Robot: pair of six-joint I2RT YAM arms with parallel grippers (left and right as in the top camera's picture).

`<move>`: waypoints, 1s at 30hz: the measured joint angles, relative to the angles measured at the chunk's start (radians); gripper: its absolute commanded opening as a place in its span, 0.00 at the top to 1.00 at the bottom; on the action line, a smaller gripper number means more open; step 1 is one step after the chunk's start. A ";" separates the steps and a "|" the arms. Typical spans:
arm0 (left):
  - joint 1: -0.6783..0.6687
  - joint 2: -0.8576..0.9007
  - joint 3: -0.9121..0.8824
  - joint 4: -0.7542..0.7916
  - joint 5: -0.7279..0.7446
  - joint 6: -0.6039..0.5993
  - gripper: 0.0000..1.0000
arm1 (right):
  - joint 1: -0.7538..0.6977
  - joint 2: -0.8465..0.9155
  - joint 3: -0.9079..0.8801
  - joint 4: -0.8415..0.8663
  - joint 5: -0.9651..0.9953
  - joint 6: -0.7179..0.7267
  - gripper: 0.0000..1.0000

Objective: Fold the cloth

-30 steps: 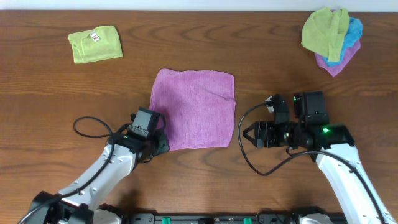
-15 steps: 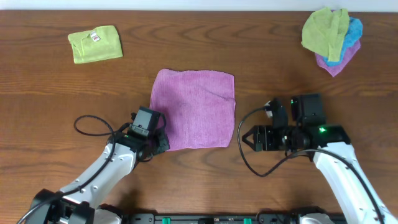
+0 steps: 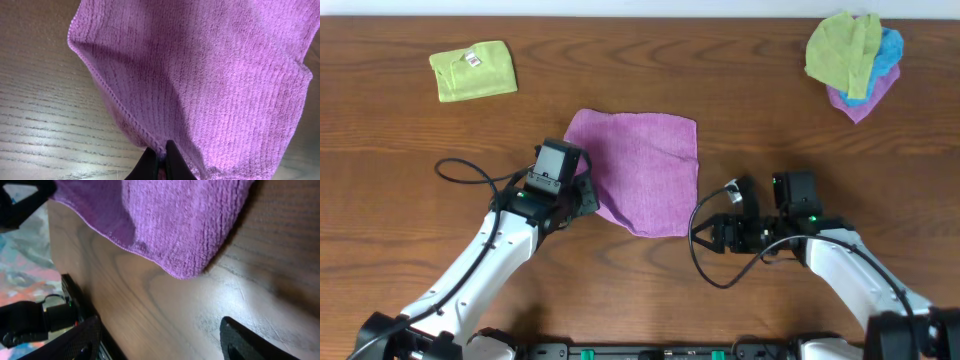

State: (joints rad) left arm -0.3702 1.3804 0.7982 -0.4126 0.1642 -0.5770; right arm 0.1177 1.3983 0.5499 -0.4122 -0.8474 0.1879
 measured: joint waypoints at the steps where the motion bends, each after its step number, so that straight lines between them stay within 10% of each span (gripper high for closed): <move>1: 0.000 0.000 0.003 -0.001 0.000 0.001 0.94 | 0.000 0.016 -0.011 0.026 -0.010 0.011 0.22; 30: 0.001 0.000 0.143 -0.006 -0.016 0.006 0.94 | 0.190 0.230 -0.033 0.420 -0.267 0.301 0.20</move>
State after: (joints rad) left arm -0.3695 1.3804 0.9413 -0.4187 0.1486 -0.5713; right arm 0.3077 1.6279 0.5171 0.0074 -1.1145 0.4889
